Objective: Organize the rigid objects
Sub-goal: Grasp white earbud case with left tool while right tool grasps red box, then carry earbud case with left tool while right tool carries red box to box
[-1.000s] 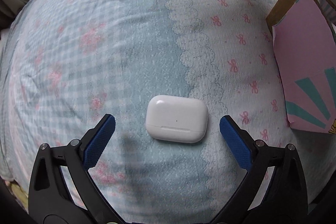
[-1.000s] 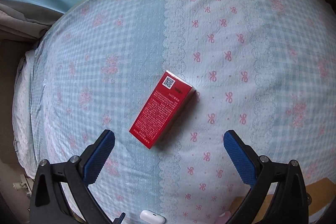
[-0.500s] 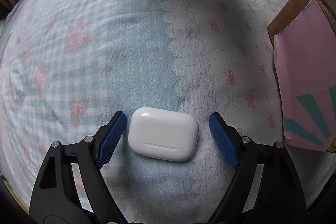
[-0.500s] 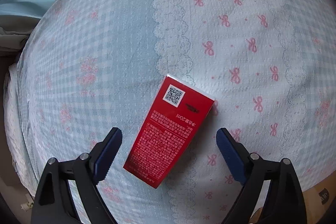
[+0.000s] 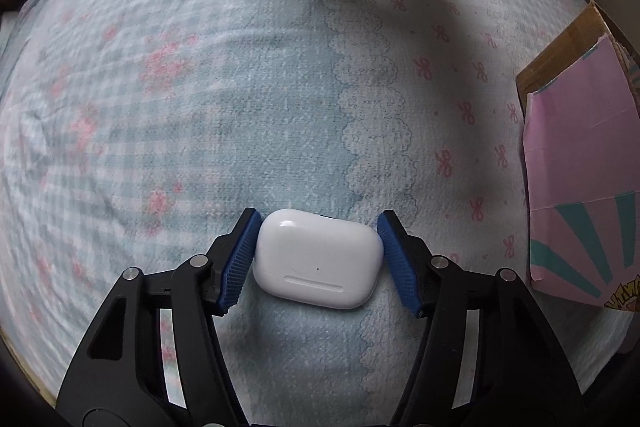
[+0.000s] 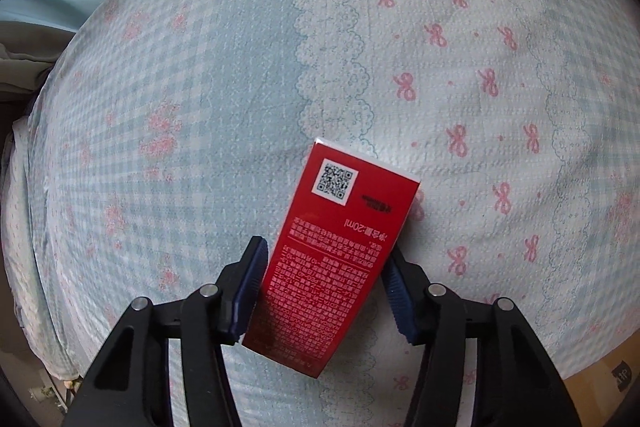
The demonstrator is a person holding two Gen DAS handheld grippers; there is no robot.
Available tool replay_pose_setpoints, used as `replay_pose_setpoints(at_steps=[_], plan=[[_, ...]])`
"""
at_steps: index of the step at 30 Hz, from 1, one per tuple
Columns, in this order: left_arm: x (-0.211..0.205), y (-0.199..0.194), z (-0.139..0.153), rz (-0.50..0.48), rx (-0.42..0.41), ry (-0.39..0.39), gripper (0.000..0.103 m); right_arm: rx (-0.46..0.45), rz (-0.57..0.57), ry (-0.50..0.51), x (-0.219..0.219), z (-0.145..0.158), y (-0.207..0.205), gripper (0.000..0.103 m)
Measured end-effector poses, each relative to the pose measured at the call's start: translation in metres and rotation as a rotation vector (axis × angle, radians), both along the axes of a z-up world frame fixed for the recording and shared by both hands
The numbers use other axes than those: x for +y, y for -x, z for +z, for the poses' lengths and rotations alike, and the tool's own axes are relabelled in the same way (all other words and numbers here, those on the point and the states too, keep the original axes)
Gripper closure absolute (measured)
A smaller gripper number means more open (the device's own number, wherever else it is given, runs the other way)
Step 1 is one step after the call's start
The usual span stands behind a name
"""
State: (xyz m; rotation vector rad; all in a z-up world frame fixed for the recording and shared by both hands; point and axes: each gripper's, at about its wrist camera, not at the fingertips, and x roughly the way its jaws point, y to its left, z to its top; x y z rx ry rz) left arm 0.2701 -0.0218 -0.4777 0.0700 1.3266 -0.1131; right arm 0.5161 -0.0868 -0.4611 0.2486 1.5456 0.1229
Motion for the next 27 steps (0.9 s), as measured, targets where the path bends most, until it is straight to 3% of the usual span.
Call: replay_pose_setpoints(at_steps=[10, 18, 27], plan=[[0.025, 0.008, 0.019, 0.059, -0.026, 0.014, 0.045, -0.01, 0.001, -0.074, -0.002, 0.015, 0.018, 0.061], [0.027, 0.013, 0.046, 0.07, -0.062, 0.007, 0.046, 0.011, -0.069, -0.272, -0.013, 0.034, 0.029, 0.063], [0.016, 0.018, 0.092, 0.053, -0.114, 0.0, 0.046, -0.064, -0.055, -0.361, -0.036, 0.096, 0.059, 0.063]])
